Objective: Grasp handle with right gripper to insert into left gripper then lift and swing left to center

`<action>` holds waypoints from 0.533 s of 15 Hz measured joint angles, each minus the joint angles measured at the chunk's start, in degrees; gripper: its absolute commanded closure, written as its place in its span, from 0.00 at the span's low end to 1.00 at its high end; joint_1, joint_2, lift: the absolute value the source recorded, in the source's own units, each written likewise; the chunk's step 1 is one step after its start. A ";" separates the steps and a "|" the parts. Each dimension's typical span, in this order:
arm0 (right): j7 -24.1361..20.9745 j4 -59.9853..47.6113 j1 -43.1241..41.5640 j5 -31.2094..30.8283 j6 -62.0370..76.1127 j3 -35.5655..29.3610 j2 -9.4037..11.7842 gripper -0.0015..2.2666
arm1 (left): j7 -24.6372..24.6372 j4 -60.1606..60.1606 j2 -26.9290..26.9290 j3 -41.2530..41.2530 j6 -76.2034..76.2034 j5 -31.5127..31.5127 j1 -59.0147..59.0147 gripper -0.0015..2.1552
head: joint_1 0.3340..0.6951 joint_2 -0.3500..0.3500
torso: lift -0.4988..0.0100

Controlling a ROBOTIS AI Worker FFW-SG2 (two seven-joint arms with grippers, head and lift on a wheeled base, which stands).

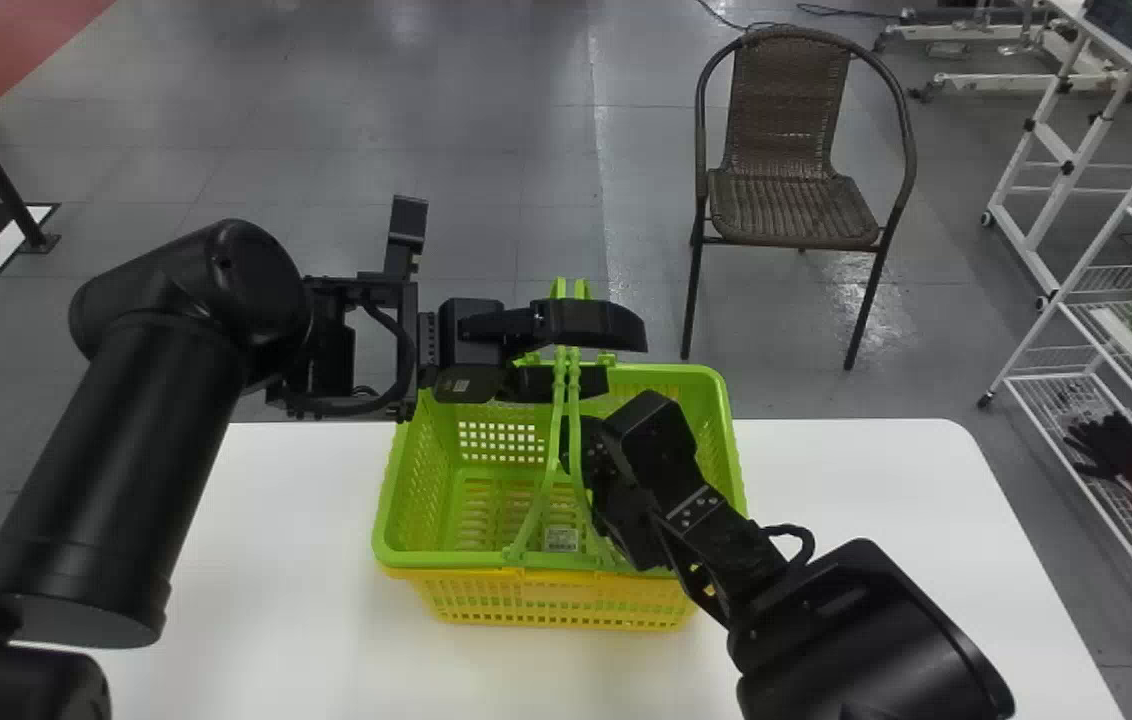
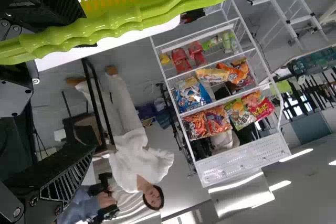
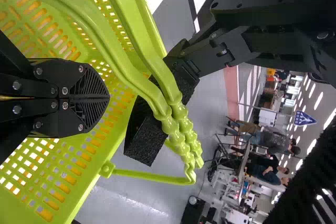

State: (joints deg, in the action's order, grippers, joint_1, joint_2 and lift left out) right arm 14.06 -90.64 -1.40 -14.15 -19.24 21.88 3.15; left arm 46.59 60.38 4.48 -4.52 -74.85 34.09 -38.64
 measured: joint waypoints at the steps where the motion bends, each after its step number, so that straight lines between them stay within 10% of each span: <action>1: 0.02 -0.27 0.31 0.00 -0.15 -0.61 0.01 1.00 | 0.05 0.00 0.03 0.03 0.00 0.00 -0.02 0.06 | 1.00 0.47 | 0.98; 8: 0.29 -12.49 9.60 4.45 -0.97 -14.47 1.70 1.00 | 0.25 -1.19 0.08 0.23 -0.13 0.64 -0.25 0.06 | 1.00 0.31 | 0.98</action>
State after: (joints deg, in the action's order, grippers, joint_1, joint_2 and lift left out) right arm 14.35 -103.13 8.21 -9.70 -20.20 7.41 4.85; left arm 46.85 59.19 4.56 -4.29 -74.98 34.73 -38.90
